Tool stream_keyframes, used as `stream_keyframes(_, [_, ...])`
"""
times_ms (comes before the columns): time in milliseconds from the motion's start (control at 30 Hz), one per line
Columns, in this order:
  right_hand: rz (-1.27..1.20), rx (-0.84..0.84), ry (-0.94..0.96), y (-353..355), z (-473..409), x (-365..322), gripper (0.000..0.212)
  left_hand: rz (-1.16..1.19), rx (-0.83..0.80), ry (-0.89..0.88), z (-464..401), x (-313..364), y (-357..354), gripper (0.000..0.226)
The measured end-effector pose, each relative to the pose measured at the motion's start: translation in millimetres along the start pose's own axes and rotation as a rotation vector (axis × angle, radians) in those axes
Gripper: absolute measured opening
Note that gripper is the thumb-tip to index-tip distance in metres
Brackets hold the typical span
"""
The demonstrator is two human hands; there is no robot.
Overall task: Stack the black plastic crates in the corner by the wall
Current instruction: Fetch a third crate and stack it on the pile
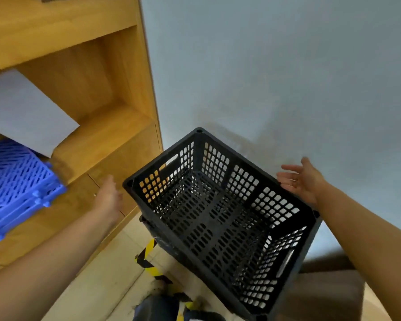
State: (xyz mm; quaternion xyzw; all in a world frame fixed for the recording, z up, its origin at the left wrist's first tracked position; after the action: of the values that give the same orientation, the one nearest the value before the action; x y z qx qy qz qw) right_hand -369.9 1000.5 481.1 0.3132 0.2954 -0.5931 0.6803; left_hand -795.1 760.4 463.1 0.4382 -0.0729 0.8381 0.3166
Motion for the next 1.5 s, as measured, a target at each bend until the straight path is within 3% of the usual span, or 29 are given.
stream_keyframes(67, [-0.044,0.079,-0.021,18,15,16,0.064,-0.213,-0.037,-0.149,-7,24,-9,0.060])
stream_keyframes(200, [-0.145,0.194,-0.062,41,53,56,0.063,-0.424,-0.319,-0.299,-9,52,-49,0.058])
stream_keyframes(400, [-0.299,0.507,-0.111,61,106,109,0.058,-0.468,-0.525,-0.268,-35,73,-99,0.057])
stream_keyframes(500, [-0.347,0.568,-0.169,54,133,141,0.055,-0.428,-0.577,-0.192,-49,79,-116,0.059])
stream_keyframes(700, [-0.347,0.543,-0.259,17,159,165,0.066,-0.365,-0.619,-0.034,-65,81,-125,0.058])
stream_keyframes(867, [-0.266,0.673,-0.182,8,160,151,0.052,-0.295,-0.613,-0.031,-67,80,-123,0.051])
stream_keyframes(1267, [-0.246,0.657,-0.156,13,117,118,0.051,-0.244,-0.556,-0.012,-83,76,-108,0.056])
stream_keyframes(1400, [-0.169,0.661,-0.141,15,115,118,0.050,-0.334,-0.585,-0.081,-81,74,-108,0.055])
stream_keyframes(1500, [-0.087,0.657,-0.115,16,116,124,0.046,-0.490,-0.650,-0.251,-72,68,-104,0.035])
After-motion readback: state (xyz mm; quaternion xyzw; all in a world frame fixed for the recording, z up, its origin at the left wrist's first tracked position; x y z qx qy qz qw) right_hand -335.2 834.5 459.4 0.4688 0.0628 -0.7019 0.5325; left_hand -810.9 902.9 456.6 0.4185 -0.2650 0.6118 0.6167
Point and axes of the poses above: each hand's wrist, its own z-axis away from the middle knuckle, its own y-axis out of the back of the hand, x = y × z, the point moved 7 cm from there along -z, towards the middle knuckle, and after that the axes turned 2 degrees about -y, right-handed, at the moved point
